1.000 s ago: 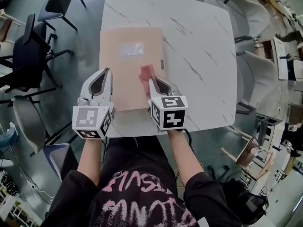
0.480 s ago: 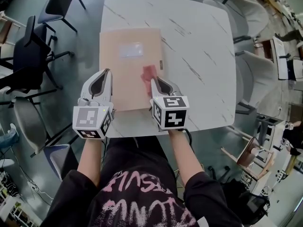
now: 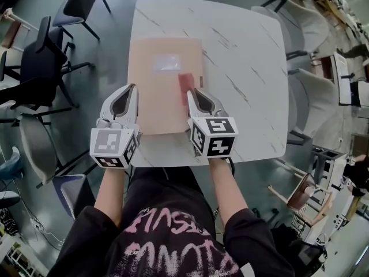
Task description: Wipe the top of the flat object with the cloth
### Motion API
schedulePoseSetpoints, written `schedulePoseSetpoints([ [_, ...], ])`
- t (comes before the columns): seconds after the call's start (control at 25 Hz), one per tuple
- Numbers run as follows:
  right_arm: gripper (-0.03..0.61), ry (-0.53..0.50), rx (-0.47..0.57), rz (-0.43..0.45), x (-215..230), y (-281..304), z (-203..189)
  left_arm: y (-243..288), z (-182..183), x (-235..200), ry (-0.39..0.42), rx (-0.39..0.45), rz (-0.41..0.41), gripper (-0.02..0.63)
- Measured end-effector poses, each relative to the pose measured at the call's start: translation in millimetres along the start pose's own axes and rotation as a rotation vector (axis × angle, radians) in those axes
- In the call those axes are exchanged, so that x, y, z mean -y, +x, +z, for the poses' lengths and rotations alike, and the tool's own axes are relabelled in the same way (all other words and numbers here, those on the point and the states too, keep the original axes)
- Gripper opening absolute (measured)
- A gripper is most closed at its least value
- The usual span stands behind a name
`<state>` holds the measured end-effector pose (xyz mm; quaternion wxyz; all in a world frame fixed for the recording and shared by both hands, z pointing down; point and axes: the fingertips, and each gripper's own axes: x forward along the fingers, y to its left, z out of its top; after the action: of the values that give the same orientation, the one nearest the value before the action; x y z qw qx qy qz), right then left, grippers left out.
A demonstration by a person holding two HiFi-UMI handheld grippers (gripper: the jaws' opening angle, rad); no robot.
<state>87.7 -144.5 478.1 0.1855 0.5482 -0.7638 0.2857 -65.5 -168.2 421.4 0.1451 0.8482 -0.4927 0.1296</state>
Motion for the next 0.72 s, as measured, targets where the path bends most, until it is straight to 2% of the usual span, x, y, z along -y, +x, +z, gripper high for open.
schedulePoseSetpoints([
  [0.16, 0.049, 0.012, 0.052, -0.005, 5.2, -3.8, 13.1, -4.6, 5.6, -3.4, -0.014, 0.018, 0.006, 0.001],
  [0.44, 0.048, -0.001, 0.200, 0.024, 0.3, -12.8, 39.5, -6.5, 15.4, -1.6, -0.015, 0.035, 0.002, 0.002],
  [0.72, 0.048, -0.014, 0.247, 0.029, -3.2, -18.7, 45.9, -9.9, 21.2, 1.0, -0.016, 0.052, -0.001, 0.002],
])
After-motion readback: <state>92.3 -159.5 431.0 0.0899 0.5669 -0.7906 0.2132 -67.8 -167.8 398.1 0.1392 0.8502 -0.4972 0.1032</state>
